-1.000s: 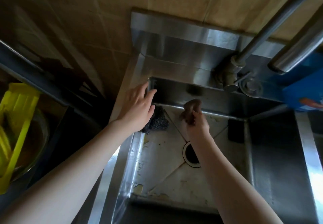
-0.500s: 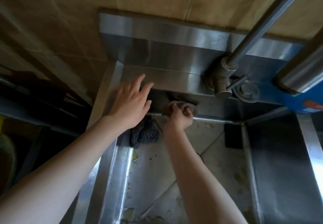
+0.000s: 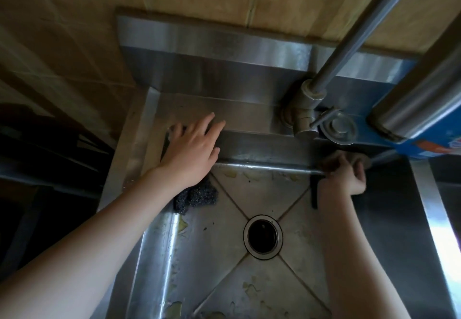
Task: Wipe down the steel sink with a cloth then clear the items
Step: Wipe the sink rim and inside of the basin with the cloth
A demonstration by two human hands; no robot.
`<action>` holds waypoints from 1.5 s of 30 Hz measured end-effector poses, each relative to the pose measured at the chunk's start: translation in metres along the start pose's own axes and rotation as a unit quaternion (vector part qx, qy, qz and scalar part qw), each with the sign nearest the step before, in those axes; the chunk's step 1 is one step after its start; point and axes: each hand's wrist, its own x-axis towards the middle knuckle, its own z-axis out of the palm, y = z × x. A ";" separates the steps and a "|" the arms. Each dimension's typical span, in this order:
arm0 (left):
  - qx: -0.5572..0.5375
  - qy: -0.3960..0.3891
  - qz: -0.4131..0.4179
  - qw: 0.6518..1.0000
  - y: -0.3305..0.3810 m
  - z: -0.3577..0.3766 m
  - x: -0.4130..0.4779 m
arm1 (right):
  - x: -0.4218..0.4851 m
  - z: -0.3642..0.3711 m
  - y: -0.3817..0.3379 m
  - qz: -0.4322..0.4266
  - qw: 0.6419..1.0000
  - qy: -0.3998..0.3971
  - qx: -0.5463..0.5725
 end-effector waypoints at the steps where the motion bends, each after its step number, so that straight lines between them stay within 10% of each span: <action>1: 0.001 0.002 0.001 1.000 0.002 0.001 0.000 | 0.003 0.000 -0.004 0.000 1.000 -0.004 0.006; 18: 0.048 0.021 0.017 0.998 0.058 0.014 0.008 | -0.113 0.017 0.091 0.318 0.921 -0.200 -0.107; 30: 0.028 0.018 0.031 0.999 0.076 0.007 0.019 | 0.052 -0.017 -0.032 0.243 0.941 -0.204 0.117; 38: -0.033 0.017 0.043 0.998 0.066 0.001 0.024 | -0.002 -0.004 0.016 0.214 0.969 -0.119 -0.036; 45: 0.029 0.068 0.043 0.996 0.030 -0.009 -0.003 | -0.089 0.003 0.086 0.271 0.896 -0.304 -0.177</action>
